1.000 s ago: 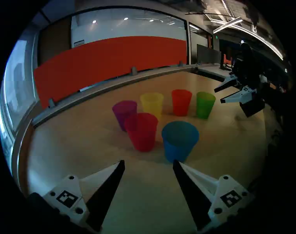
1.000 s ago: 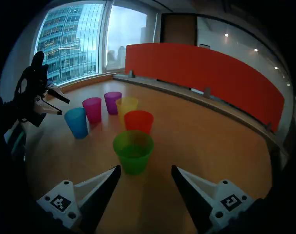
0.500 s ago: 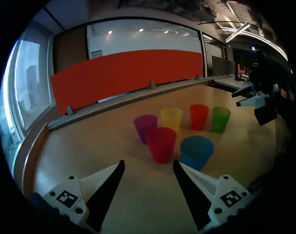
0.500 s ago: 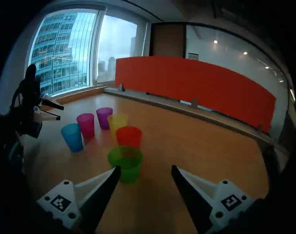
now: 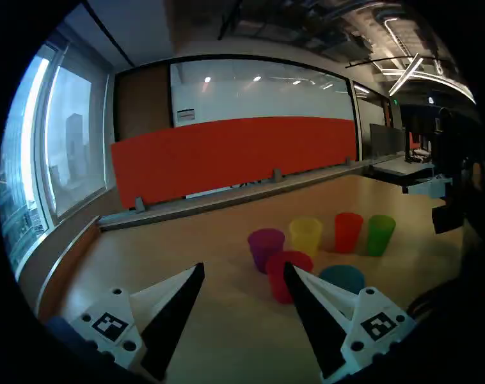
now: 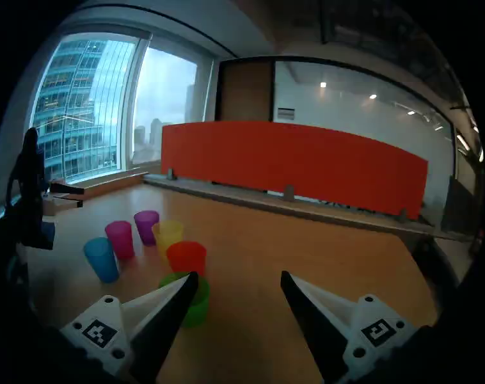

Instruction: Pour water

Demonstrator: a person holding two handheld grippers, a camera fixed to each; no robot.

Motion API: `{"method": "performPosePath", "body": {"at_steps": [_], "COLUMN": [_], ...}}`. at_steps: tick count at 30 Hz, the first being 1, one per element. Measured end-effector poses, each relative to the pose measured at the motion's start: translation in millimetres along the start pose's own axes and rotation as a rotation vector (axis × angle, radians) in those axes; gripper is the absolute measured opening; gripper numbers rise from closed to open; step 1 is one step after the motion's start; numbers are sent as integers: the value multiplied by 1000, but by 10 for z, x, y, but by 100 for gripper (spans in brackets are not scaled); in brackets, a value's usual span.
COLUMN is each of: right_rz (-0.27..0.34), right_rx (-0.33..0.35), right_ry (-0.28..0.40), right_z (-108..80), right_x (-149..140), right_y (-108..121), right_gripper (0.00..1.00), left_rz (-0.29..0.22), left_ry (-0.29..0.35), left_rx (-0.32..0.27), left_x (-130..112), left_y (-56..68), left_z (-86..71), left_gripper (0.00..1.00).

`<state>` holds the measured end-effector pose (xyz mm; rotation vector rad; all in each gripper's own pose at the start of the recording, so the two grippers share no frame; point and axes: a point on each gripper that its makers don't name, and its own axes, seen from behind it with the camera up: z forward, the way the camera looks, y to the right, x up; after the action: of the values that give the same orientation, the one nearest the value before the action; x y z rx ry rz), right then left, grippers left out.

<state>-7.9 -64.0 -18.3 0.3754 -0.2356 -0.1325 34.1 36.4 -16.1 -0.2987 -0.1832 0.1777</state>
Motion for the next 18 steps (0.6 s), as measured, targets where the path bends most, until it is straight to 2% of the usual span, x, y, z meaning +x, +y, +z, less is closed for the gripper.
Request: {"method": "performPosePath", "body": {"at_steps": [11,18], "right_rz": [36,61], "right_rx": [-114,-207], "right_ry": [108,156], "right_z": [21,26], "right_x": [270,376], "right_y": [180,347], "right_gripper": [100,100], "left_rz": [-52,-77], "left_ry": [95,129], "left_rx": [104,144], "left_x": [247,331], "left_y": [-240,-287], "left_z": [-71,-82], "left_gripper": [92,92]}}
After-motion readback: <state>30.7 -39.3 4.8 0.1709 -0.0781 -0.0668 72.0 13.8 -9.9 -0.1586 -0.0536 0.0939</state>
